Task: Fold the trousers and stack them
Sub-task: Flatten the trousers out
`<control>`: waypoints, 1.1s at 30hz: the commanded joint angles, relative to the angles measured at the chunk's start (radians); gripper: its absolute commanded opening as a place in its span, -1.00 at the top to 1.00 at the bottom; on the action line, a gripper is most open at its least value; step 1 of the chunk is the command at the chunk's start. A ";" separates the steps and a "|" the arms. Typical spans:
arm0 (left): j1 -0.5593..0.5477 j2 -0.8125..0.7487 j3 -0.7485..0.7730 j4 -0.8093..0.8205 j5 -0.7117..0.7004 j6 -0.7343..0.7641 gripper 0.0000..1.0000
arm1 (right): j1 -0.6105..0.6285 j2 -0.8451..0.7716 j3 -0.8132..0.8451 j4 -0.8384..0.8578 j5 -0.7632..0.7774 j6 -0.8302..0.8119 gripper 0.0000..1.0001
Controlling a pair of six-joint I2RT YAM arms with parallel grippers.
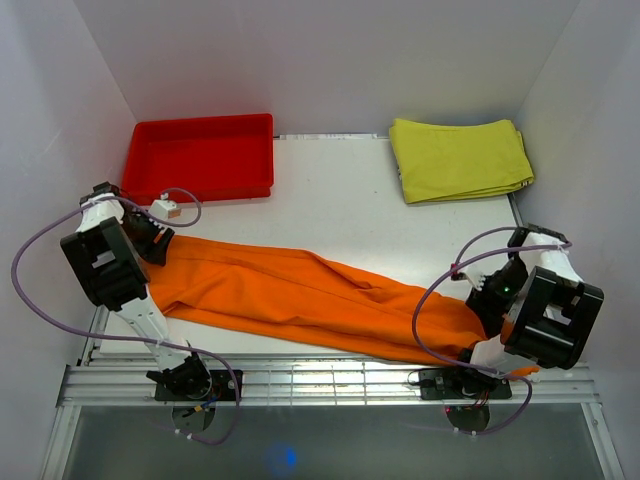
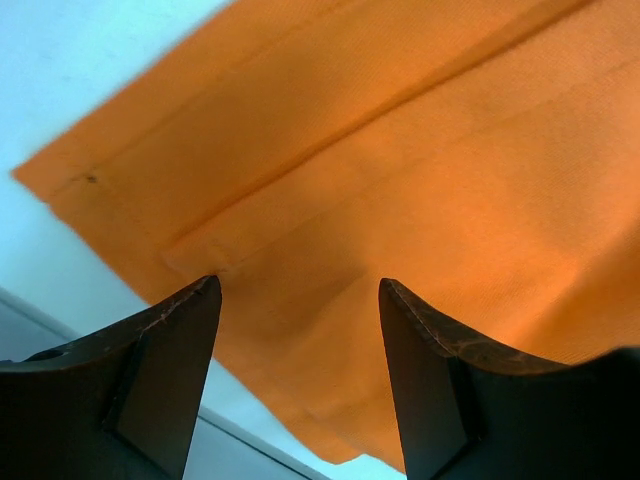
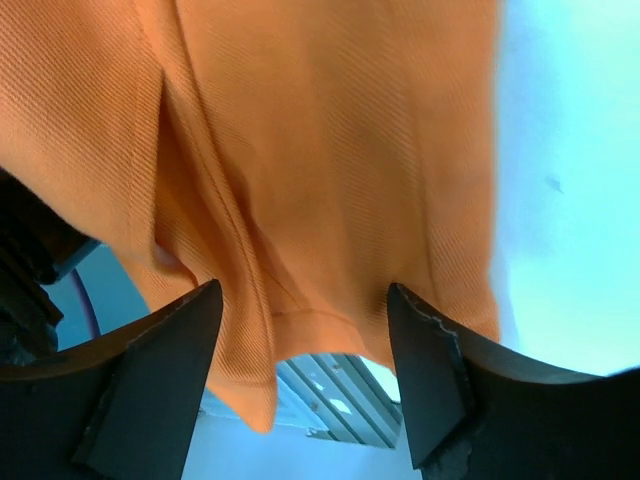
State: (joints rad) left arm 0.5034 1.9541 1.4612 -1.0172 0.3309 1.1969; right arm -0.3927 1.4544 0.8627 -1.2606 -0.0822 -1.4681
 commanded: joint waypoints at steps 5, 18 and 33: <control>0.007 -0.092 -0.052 -0.015 0.054 0.000 -0.49 | -0.029 0.011 0.309 -0.051 -0.134 0.055 -0.43; 0.007 -0.109 -0.019 -0.073 0.155 0.033 -0.36 | 0.037 0.106 0.055 0.160 0.006 0.048 -0.05; -0.005 0.003 0.200 -0.116 0.223 0.121 -0.09 | 0.152 0.333 0.450 0.254 -0.106 0.238 0.66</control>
State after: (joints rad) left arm 0.5003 1.9392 1.6051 -1.1236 0.5587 1.2949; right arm -0.2703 1.7966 1.2266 -1.0489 -0.1337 -1.2884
